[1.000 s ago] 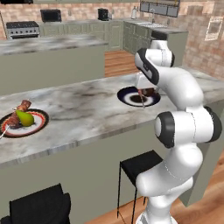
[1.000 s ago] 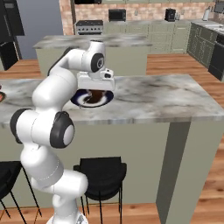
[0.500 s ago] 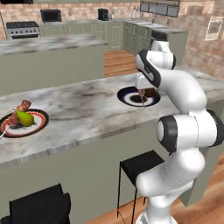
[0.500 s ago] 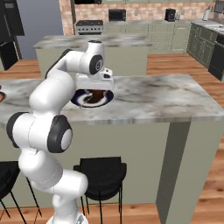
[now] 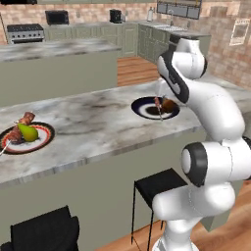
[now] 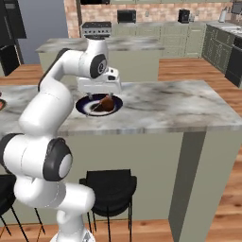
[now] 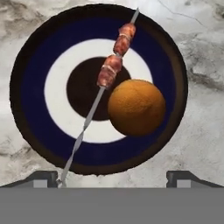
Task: Pick up the pear and orange from the fridge and place one fruit on each plate on the dining counter.
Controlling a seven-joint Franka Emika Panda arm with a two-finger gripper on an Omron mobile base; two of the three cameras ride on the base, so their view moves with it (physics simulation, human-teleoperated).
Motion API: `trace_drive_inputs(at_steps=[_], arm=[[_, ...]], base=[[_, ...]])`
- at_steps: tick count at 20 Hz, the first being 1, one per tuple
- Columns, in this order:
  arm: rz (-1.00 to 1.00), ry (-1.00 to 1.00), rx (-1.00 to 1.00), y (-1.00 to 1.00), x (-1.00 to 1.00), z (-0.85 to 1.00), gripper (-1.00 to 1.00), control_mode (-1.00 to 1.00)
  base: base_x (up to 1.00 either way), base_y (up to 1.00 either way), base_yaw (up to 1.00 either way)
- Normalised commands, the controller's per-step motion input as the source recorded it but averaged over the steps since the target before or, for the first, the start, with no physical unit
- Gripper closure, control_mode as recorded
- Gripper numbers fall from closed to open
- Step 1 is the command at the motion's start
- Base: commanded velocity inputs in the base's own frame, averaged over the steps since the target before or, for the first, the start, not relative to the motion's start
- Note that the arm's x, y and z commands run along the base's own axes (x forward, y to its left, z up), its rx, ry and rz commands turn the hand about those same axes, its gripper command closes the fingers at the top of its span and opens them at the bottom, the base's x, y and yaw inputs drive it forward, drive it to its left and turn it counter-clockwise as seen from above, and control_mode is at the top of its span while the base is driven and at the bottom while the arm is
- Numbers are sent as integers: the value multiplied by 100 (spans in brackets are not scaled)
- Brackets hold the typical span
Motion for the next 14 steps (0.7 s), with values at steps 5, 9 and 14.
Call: trace_drive_inputs(at_steps=[5, 9, 14], arm=[[0, -21, -1, 0, -58, 66, -100, -100], [0, -31, 0, 0, -88, 63, -100, -100], [0, -26, 0, 4, -100, 36, -100, -100]], base=[[0, 0, 0], [0, 0, 0], [0, 0, 0]])
